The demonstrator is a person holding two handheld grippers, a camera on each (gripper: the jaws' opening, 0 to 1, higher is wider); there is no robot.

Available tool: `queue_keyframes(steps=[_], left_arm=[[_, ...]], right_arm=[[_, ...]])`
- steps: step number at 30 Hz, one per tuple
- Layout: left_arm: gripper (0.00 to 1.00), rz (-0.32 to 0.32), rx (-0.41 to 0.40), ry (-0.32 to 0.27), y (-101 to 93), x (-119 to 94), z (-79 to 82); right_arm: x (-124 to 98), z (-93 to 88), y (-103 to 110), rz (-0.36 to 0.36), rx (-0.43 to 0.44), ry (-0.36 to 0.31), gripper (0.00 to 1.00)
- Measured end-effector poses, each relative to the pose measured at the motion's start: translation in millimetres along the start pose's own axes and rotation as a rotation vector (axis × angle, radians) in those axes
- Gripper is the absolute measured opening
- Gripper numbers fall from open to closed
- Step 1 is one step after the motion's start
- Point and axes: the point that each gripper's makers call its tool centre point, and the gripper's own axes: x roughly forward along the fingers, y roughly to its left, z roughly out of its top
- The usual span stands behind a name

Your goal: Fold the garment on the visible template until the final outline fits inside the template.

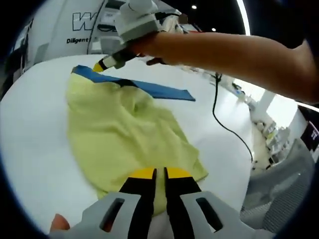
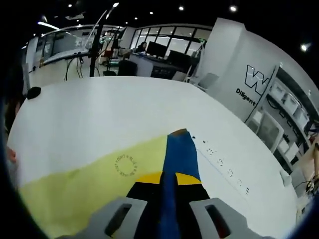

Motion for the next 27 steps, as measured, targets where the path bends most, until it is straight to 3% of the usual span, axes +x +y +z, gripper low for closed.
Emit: queue_keyframes(steps=[13,19,24,27], left_arm=[[0.14,-0.001,-0.033,-0.026,-0.6,-8,7.0],[0.14,0.015,-0.044,-0.049,6.0,-13,14.1],[0.15,0.028,-0.045,-0.057,11.2,-13,16.3],[0.14,0.032,-0.047,-0.058,13.2,-12,16.6]], right_arm=[[-6,-11.4,-24,-0.035,0.045,0.008,0.08],[10,-15.1,-42,-0.028,0.082,0.027,0.11],[28,-7.5,-47,0.010,0.102,0.021,0.14],[31,1.5,-38,0.039,0.094,0.004,0.15]])
